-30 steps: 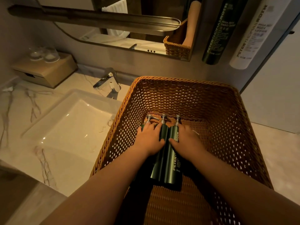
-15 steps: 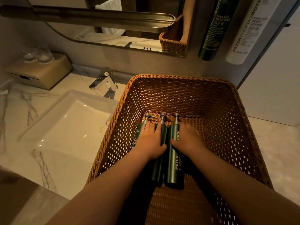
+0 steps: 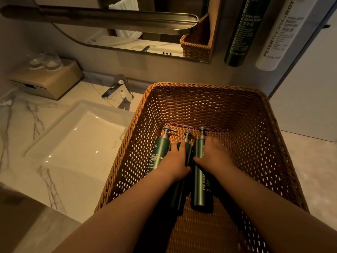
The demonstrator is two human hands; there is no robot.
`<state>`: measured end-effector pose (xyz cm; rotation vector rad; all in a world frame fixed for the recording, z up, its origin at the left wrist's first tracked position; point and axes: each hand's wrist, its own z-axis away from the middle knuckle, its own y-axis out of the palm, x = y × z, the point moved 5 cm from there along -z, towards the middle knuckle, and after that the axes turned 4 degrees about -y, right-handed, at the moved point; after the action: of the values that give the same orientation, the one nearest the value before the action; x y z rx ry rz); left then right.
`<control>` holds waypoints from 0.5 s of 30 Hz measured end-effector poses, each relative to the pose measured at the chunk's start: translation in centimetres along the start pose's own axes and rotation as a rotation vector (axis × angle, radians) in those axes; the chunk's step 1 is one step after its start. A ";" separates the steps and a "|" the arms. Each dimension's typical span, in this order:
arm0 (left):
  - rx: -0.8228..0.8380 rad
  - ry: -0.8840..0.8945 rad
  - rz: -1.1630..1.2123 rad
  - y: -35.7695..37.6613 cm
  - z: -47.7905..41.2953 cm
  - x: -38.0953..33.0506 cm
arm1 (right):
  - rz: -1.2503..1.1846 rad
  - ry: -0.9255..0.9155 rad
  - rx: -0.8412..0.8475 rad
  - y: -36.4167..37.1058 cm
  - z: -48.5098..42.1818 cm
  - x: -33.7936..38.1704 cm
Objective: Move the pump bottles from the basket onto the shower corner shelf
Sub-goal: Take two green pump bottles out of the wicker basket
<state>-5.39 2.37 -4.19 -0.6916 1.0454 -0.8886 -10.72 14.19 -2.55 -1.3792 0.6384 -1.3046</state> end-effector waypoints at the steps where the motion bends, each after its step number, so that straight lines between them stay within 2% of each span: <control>1: 0.018 -0.010 0.014 0.1 0.0 0.0 | 0.006 -0.016 0.001 0.1 0.0 0.1; 5: 0.108 -0.049 0.037 0.4 0.0 0.3 | 0.023 -0.044 0.020 0.4 -0.2 0.3; 9: 0.162 -0.079 0.050 0.8 0.1 0.6 | -0.018 0.033 0.105 0.7 -0.8 -0.2; 13: 0.175 -0.107 0.075 1.3 0.1 0.8 | -0.181 0.102 0.249 1.7 -0.8 -1.0; 15: 0.168 -0.122 0.097 1.3 0.0 0.9 | -0.242 0.121 0.254 1.8 -0.7 -1.3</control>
<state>-4.78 2.23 -5.63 -0.5431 0.8770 -0.8290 -11.18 14.62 -4.79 -1.2011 0.3766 -1.6124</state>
